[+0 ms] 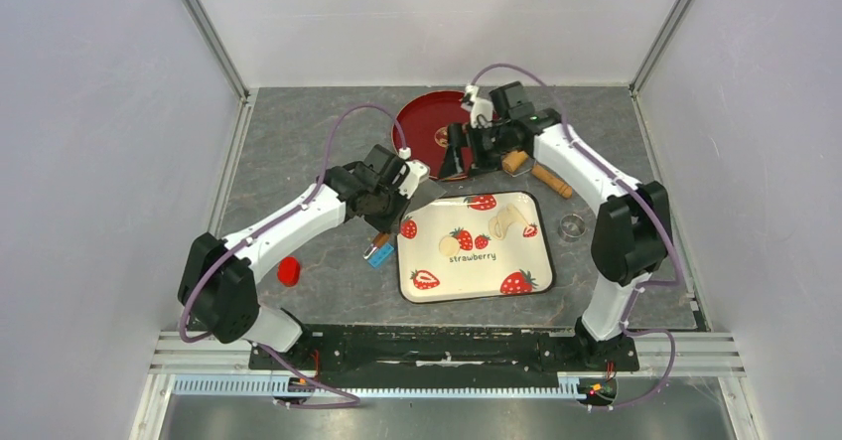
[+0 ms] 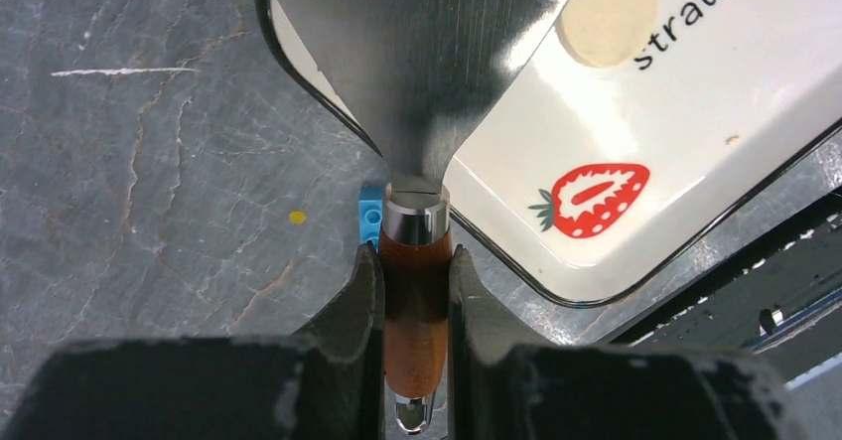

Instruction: Roll out the dumpling wrappers from the dough

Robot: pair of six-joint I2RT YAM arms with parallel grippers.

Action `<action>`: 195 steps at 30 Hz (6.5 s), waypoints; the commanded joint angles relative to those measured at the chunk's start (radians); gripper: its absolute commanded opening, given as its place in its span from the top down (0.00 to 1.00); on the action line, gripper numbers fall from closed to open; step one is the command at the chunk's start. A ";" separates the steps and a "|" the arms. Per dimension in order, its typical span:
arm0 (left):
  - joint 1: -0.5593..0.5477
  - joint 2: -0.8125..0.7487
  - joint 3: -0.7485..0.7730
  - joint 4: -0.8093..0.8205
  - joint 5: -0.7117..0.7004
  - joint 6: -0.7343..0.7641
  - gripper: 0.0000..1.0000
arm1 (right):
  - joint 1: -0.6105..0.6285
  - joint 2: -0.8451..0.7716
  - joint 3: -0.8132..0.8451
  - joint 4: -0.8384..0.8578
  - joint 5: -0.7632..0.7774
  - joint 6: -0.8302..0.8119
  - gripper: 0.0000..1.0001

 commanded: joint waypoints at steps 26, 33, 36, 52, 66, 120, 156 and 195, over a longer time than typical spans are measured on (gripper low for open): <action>-0.029 -0.111 0.017 0.028 0.020 0.078 0.98 | 0.075 0.030 -0.065 0.066 0.100 0.042 0.02; -0.030 -0.105 -0.012 -0.021 0.005 0.143 0.98 | -0.066 -0.062 -0.181 0.004 0.142 -0.038 0.02; -0.041 -0.110 -0.027 -0.023 -0.007 0.144 0.98 | -0.138 -0.110 -0.251 -0.021 0.183 -0.076 0.02; -0.132 -0.092 -0.133 -0.083 -0.124 0.043 0.98 | -0.340 -0.186 -0.432 -0.134 0.310 -0.167 0.02; -0.175 0.037 -0.090 -0.118 -0.223 0.026 0.98 | -0.367 -0.184 -0.513 -0.135 0.292 -0.213 0.05; -0.285 0.208 -0.034 -0.091 -0.214 0.043 0.98 | -0.221 -0.275 -0.538 -0.113 0.316 -0.098 0.02; -0.273 0.251 0.009 0.016 -0.080 0.053 0.98 | -0.235 -0.167 -0.350 -0.163 0.407 -0.174 0.02; -0.170 0.115 0.019 0.128 -0.035 -0.012 0.98 | -0.222 -0.152 -0.213 -0.181 0.299 -0.174 0.02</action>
